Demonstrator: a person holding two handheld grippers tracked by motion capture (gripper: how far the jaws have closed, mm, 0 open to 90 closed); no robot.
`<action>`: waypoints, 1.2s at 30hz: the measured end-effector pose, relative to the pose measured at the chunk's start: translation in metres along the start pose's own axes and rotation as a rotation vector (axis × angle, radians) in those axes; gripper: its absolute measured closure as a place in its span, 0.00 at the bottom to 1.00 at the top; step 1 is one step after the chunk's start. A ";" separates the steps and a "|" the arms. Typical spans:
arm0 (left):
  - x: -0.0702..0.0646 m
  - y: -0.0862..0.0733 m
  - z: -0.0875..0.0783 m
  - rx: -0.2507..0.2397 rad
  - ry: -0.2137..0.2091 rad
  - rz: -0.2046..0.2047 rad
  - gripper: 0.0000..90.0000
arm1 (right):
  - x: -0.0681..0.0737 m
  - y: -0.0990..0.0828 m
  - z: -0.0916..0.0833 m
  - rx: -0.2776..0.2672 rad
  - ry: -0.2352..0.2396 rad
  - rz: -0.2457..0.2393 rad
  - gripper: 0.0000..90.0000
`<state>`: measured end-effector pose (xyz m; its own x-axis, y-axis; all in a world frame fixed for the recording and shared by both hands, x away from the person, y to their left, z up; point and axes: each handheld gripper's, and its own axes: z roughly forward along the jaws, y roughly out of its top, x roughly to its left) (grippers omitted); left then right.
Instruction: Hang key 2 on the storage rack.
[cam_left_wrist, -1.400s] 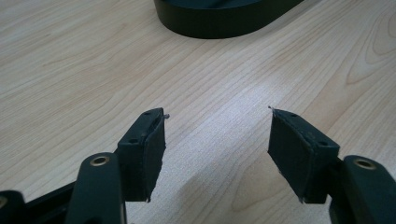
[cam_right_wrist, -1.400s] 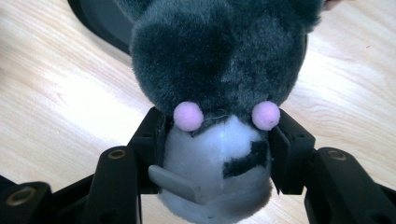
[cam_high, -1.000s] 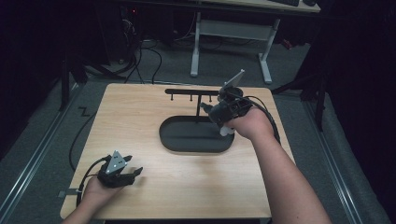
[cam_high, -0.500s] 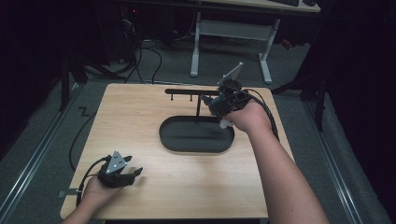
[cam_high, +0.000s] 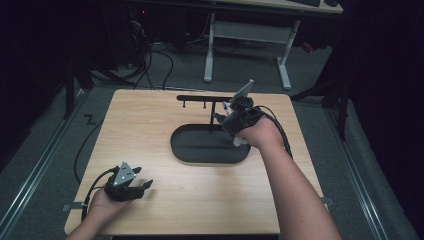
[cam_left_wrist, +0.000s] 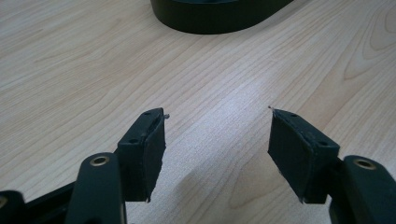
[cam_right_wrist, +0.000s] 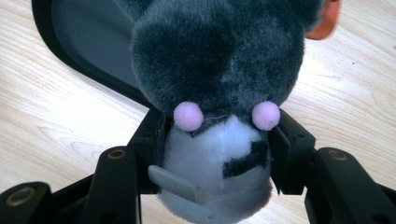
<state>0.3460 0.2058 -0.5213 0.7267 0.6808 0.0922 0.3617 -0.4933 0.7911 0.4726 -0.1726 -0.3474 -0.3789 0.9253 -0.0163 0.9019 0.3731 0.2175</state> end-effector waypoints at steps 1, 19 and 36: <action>0.000 0.000 0.000 0.001 0.000 0.000 0.41 | -0.001 0.000 0.002 -0.002 0.002 -0.001 0.52; 0.000 0.000 0.000 0.011 -0.008 0.006 0.41 | -0.001 0.003 0.030 -0.009 0.036 0.015 0.38; -0.001 0.001 0.001 0.010 -0.011 0.010 0.41 | 0.002 -0.011 0.032 -0.045 0.058 0.031 0.35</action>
<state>0.3457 0.2040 -0.5212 0.7370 0.6693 0.0935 0.3596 -0.5055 0.7843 0.4689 -0.1725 -0.3807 -0.3631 0.9305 0.0478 0.9038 0.3393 0.2606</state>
